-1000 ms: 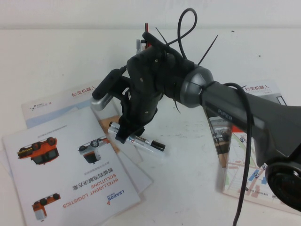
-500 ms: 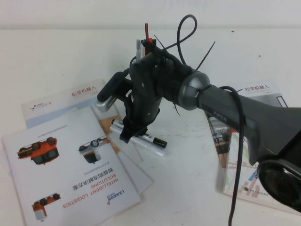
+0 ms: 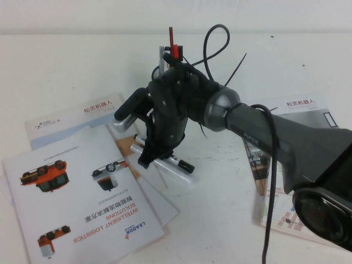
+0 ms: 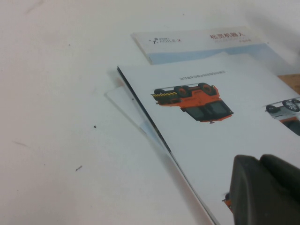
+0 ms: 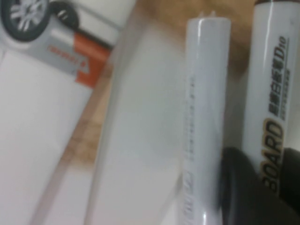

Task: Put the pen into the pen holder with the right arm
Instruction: Pick up the pen on the table, then place the pen onto the pen holder

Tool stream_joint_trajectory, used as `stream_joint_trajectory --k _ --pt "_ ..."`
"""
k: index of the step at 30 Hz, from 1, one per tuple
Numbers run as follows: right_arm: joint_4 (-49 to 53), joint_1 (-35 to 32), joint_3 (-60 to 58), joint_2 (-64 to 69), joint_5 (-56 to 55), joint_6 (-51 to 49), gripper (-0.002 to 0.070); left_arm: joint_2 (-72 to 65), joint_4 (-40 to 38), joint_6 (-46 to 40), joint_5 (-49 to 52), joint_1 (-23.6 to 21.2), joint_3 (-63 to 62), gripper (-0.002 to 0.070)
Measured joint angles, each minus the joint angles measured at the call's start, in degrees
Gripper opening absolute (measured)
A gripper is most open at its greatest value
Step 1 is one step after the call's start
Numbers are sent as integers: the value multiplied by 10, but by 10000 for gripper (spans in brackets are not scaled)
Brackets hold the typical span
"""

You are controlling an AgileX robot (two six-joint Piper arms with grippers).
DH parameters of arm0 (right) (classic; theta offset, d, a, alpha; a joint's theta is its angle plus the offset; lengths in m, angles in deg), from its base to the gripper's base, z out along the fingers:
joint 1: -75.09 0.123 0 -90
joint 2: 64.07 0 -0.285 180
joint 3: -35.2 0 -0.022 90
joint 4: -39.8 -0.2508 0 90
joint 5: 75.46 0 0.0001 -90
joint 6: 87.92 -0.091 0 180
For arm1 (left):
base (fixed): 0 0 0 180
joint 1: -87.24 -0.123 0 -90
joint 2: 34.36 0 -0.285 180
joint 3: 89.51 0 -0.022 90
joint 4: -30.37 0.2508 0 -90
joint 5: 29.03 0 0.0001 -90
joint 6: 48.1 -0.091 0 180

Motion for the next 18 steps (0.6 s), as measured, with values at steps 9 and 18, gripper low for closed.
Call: stream_joint_trajectory --k 9,18 --pt "-38 0 35 -47 -16 -57 117 0 0 0 0 0 0 -2" --pt "-93 0 5 -120 -140 -65 117 0 0 0 0 0 0 -2"
